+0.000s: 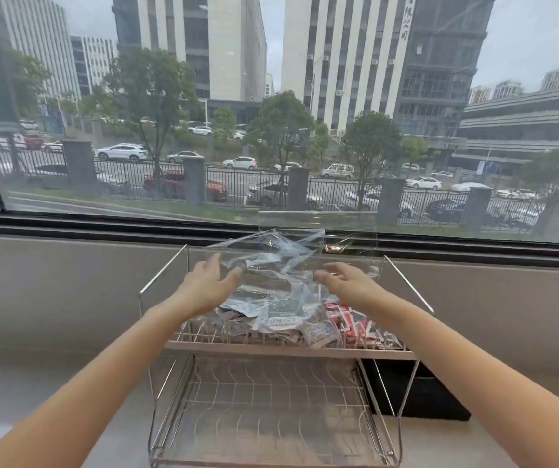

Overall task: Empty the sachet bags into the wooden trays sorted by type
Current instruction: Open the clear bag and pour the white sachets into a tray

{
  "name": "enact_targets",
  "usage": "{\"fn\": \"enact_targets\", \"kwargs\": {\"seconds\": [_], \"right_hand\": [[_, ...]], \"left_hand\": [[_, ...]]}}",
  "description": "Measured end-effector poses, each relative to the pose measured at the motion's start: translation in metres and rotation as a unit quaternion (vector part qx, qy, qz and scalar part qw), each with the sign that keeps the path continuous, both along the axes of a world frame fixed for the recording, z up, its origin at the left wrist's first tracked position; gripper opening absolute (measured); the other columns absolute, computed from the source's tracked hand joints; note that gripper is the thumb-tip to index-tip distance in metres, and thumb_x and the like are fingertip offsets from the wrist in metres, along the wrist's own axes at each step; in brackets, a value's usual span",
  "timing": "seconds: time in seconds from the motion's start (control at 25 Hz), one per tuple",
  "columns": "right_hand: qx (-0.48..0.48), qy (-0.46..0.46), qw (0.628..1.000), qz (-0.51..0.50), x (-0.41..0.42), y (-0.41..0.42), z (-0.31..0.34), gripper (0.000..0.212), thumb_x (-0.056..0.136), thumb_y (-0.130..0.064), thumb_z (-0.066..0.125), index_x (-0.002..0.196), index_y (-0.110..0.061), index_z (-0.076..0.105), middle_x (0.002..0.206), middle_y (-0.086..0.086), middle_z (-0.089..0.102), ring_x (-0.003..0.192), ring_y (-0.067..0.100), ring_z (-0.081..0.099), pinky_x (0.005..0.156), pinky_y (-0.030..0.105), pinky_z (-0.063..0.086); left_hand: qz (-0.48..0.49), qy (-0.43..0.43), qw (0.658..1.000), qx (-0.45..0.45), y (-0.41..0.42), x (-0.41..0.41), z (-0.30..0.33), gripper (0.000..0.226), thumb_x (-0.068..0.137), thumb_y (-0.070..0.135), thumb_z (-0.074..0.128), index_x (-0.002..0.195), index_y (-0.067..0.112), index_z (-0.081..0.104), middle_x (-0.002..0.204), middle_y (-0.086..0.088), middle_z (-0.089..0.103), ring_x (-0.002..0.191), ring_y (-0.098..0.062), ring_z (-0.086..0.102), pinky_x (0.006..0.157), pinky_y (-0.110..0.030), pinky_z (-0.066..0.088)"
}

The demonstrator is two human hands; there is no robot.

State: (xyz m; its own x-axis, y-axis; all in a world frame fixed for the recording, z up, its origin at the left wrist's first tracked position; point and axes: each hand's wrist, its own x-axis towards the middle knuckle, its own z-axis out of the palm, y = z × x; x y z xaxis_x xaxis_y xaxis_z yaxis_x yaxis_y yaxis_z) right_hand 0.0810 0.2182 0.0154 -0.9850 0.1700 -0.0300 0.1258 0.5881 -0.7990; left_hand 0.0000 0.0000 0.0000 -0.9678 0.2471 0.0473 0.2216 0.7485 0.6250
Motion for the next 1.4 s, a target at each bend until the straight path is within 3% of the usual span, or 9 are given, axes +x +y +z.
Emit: {"fn": "enact_targets", "kwargs": {"seconds": [0.12, 0.32, 0.52, 0.6, 0.72, 0.88, 1.16, 1.28, 1.4], "right_hand": [[0.003, -0.071, 0.997, 0.005, -0.011, -0.006, -0.013, 0.063, 0.089, -0.049, 0.043, 0.14, -0.016, 0.027, 0.147, 0.009, 0.034, 0.127, 0.026, 0.041, 0.107, 0.043, 0.034], [0.012, -0.075, 0.997, -0.012, -0.019, -0.014, -0.028, 0.074, 0.086, -0.036, 0.056, 0.144, -0.012, 0.017, 0.15, 0.011, 0.028, 0.131, 0.029, 0.037, 0.104, 0.04, 0.032], [-0.065, -0.046, 0.996, -0.036, -0.018, -0.014, -0.03, 0.064, 0.083, -0.011, 0.059, 0.139, -0.002, 0.027, 0.135, 0.015, 0.046, 0.099, 0.022, 0.054, 0.088, 0.032, 0.044], [-0.112, -0.017, 0.993, -0.043, -0.015, -0.015, -0.032, 0.061, 0.082, -0.002, 0.057, 0.137, -0.003, 0.031, 0.138, 0.016, 0.045, 0.107, 0.026, 0.056, 0.082, 0.031, 0.05], [-0.175, 0.05, 0.983, -0.034, -0.009, -0.019, -0.028, 0.056, 0.082, 0.007, 0.053, 0.134, -0.005, 0.036, 0.117, 0.009, 0.057, 0.085, 0.014, 0.059, 0.059, 0.016, 0.05], [-0.265, 0.134, 0.954, -0.037, 0.015, -0.023, -0.011, 0.051, 0.081, -0.001, 0.058, 0.129, -0.009, 0.041, 0.104, 0.004, 0.06, 0.083, 0.011, 0.06, 0.069, 0.021, 0.046], [-0.2, 0.149, 0.968, 0.003, 0.12, -0.038, -0.057, 0.052, 0.083, 0.002, 0.052, 0.125, -0.028, 0.043, 0.111, 0.007, 0.064, 0.103, 0.013, 0.063, 0.091, 0.029, 0.051], [-0.176, 0.153, 0.972, 0.022, 0.162, -0.047, -0.09, 0.056, 0.081, 0.008, 0.05, 0.11, -0.04, 0.048, 0.106, -0.021, 0.059, 0.097, -0.014, 0.056, 0.083, 0.006, 0.046], [-0.175, 0.125, 0.976, 0.018, 0.192, -0.05, -0.122, 0.054, 0.082, 0.01, 0.05, 0.106, -0.039, 0.051, 0.103, -0.005, 0.062, 0.082, -0.003, 0.063, 0.071, 0.015, 0.053]], "left_hand": [[0.02, -0.043, 0.998, -0.036, 0.002, -0.008, -0.019, 0.066, 0.092, 0.046, 0.029, 0.143, 0.011, 0.008, 0.151, -0.021, 0.013, 0.137, -0.035, 0.023, 0.109, -0.042, 0.023], [0.036, -0.029, 0.996, -0.077, -0.002, -0.01, -0.033, 0.066, 0.089, 0.049, 0.037, 0.138, 0.007, 0.024, 0.14, -0.019, 0.042, 0.125, -0.034, 0.042, 0.095, -0.035, 0.036], [0.039, -0.022, 0.995, -0.092, -0.006, -0.009, -0.035, 0.06, 0.089, 0.044, 0.041, 0.128, 0.0, 0.037, 0.134, -0.019, 0.047, 0.12, -0.032, 0.046, 0.087, -0.032, 0.038], [0.043, -0.015, 0.998, -0.049, -0.006, -0.004, -0.034, 0.049, 0.09, 0.037, 0.044, 0.121, -0.001, 0.043, 0.129, -0.018, 0.051, 0.117, -0.031, 0.048, 0.085, -0.032, 0.037], [0.066, 0.027, 0.992, 0.103, -0.005, 0.008, -0.026, 0.024, 0.084, 0.022, 0.053, 0.102, 0.006, 0.055, 0.105, -0.01, 0.061, 0.101, -0.028, 0.055, 0.076, -0.03, 0.039], [0.043, 0.069, 0.944, 0.32, -0.015, 0.047, -0.009, 0.034, 0.082, 0.016, 0.061, 0.113, 0.018, 0.046, 0.093, 0.002, 0.057, 0.085, -0.013, 0.055, 0.069, -0.021, 0.043], [-0.004, 0.034, 0.921, 0.388, -0.034, 0.154, -0.064, 0.02, 0.086, 0.016, 0.056, 0.104, 0.02, 0.064, 0.09, 0.002, 0.066, 0.072, -0.001, 0.062, 0.06, -0.011, 0.047], [-0.009, -0.007, 0.905, 0.425, -0.036, 0.189, -0.101, 0.025, 0.088, 0.012, 0.053, 0.091, 0.032, 0.068, 0.087, 0.004, 0.067, 0.067, 0.004, 0.061, 0.053, -0.009, 0.047], [0.002, -0.062, 0.903, 0.426, -0.041, 0.217, -0.136, 0.03, 0.089, 0.013, 0.051, 0.086, 0.037, 0.068, 0.075, 0.01, 0.072, 0.069, -0.001, 0.064, 0.058, -0.014, 0.05]]}}
